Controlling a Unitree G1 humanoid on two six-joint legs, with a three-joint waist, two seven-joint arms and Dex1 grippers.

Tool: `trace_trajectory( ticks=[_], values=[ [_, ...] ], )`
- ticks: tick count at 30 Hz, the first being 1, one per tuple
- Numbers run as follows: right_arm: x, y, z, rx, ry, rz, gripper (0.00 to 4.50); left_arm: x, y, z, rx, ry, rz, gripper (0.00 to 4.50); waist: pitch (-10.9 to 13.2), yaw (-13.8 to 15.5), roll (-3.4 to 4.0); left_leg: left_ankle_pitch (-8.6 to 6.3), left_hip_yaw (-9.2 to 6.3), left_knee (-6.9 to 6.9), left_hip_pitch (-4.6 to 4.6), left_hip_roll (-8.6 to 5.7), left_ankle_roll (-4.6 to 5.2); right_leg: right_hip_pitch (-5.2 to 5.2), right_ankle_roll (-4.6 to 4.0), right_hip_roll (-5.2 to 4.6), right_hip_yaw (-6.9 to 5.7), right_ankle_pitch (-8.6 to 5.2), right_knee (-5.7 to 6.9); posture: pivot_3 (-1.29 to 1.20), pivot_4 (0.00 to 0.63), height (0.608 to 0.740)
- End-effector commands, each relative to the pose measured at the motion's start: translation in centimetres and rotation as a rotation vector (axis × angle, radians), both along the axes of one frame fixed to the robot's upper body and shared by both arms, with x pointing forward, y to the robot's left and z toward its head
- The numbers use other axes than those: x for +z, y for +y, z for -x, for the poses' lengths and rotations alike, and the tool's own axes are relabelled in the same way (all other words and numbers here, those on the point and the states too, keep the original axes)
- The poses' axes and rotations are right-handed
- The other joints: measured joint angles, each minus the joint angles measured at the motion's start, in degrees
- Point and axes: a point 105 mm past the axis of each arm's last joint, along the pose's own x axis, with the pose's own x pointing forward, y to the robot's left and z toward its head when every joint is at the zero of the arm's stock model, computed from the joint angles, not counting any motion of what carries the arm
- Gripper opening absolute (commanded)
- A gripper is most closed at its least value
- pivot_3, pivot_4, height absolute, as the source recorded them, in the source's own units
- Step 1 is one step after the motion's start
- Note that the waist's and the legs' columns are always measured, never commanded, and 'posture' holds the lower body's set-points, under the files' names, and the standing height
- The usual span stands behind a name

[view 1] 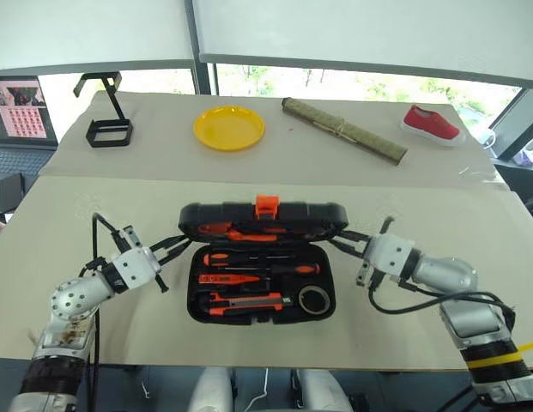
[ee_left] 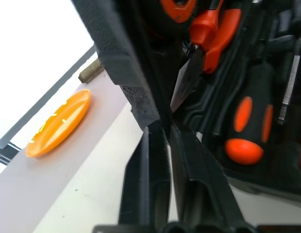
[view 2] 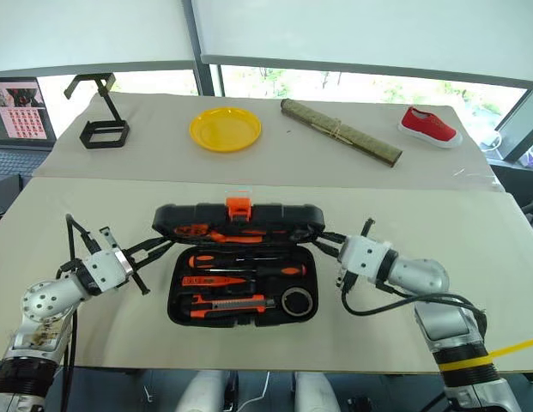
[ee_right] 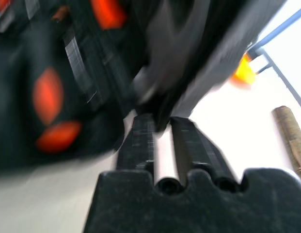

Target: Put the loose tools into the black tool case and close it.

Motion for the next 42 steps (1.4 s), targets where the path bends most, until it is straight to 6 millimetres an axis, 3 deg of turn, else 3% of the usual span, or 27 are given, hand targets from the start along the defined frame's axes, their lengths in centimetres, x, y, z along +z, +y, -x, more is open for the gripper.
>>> trace_trajectory(
  ticks=[1,3,4,7,8,11,15,17,19,25,31,38,42],
  values=[
    [0.6,-1.1,0.5,0.001,-0.057,0.053,2.34,-0.1,1.6,0.4,0.021,0.044,-0.038,2.12,0.0,-0.1,0.01,0.00,0.00,0.00,0.01,0.00,0.00,0.01,0.00,0.00,0.00,0.00,0.01,0.00,0.150,0.740],
    [0.4,-1.8,1.1,-0.002,-0.032,0.063,3.07,-0.6,2.5,0.5,0.048,0.090,-0.041,2.88,0.0,-0.3,0.01,0.00,0.00,0.01,0.03,0.01,0.00,0.02,0.00,0.02,-0.01,0.00,0.06,0.00,0.150,0.740],
    [0.2,-2.2,1.5,-0.004,-0.004,0.060,3.36,-0.8,3.1,0.3,0.080,0.111,-0.042,2.90,0.0,-0.2,0.04,0.00,0.00,0.02,0.08,0.02,0.00,0.08,0.00,0.02,-0.01,0.00,0.06,0.00,0.150,0.740],
    [0.2,-3.3,3.4,-0.008,0.117,0.009,3.36,-0.8,4.3,-1.1,0.177,0.176,0.020,2.90,0.0,0.2,0.05,0.00,0.00,0.02,0.31,0.00,0.00,0.35,0.01,0.01,-0.03,-0.01,0.05,0.00,0.150,0.740],
    [0.3,-3.3,4.3,0.007,0.163,-0.021,3.15,-0.6,4.2,-1.5,0.187,0.197,0.051,2.90,0.0,0.4,0.05,0.00,0.00,0.02,0.31,-0.01,0.00,0.34,0.02,0.01,-0.03,-0.01,0.05,0.00,0.150,0.740],
    [0.6,-2.9,6.9,0.052,0.307,-0.079,2.18,0.5,3.0,-3.0,0.177,0.234,0.142,2.16,0.0,0.7,0.04,0.00,-0.02,0.06,0.31,0.02,0.00,0.36,0.02,0.02,-0.04,-0.01,0.07,0.00,0.150,0.740],
    [-1.3,-1.1,10.7,0.119,0.534,-0.045,0.95,2.1,0.2,-5.3,0.109,0.317,0.187,0.84,0.0,0.9,-0.01,0.00,-0.09,0.13,0.28,0.02,0.00,0.41,0.02,0.07,-0.06,-0.01,0.10,0.00,0.150,0.740],
    [-2.4,-0.2,12.0,0.160,0.601,-0.013,0.09,2.2,-0.8,-5.7,0.073,0.361,0.167,0.04,0.0,1.0,-0.02,0.00,-0.10,0.17,0.29,0.02,0.00,0.42,0.02,0.10,-0.06,-0.01,0.11,0.00,0.150,0.740],
    [-3.2,0.6,12.4,0.180,0.613,0.008,0.09,1.8,-1.2,-6.0,0.064,0.393,0.137,0.04,0.0,0.6,-0.03,0.00,-0.09,0.16,0.30,0.00,0.00,0.42,0.03,0.11,-0.04,-0.01,0.10,0.00,0.150,0.740],
    [-4.2,3.1,9.8,0.148,0.570,0.007,0.09,-0.6,-1.8,-6.3,0.046,0.533,0.046,0.04,0.0,-0.5,-0.04,0.00,-0.12,0.16,0.28,0.04,0.00,0.35,0.02,0.24,0.03,-0.01,0.11,0.00,0.150,0.740],
    [-3.4,5.0,5.4,0.077,0.459,-0.032,0.09,-0.8,-2.6,-5.2,0.019,0.638,0.176,0.04,0.0,-0.4,-0.04,0.00,-0.15,0.22,0.22,0.03,0.00,0.32,0.02,0.22,0.01,-0.01,0.14,0.00,0.150,0.740],
    [-1.5,6.0,-0.4,-0.022,0.326,-0.103,0.09,-0.8,0.5,-3.4,0.194,0.631,0.314,0.04,0.0,-0.9,-0.05,0.01,-0.14,0.22,0.26,0.09,-0.01,0.28,-0.01,0.23,0.04,0.01,0.22,0.00,0.150,0.740],
    [-0.6,6.1,-2.0,-0.025,0.296,-0.121,0.09,-0.1,0.6,-2.0,0.204,0.590,0.397,0.04,0.0,-0.7,-0.02,0.01,-0.15,0.20,0.24,0.12,-0.01,0.20,-0.03,0.21,0.05,0.02,0.26,0.00,0.150,0.740]
  ],
)
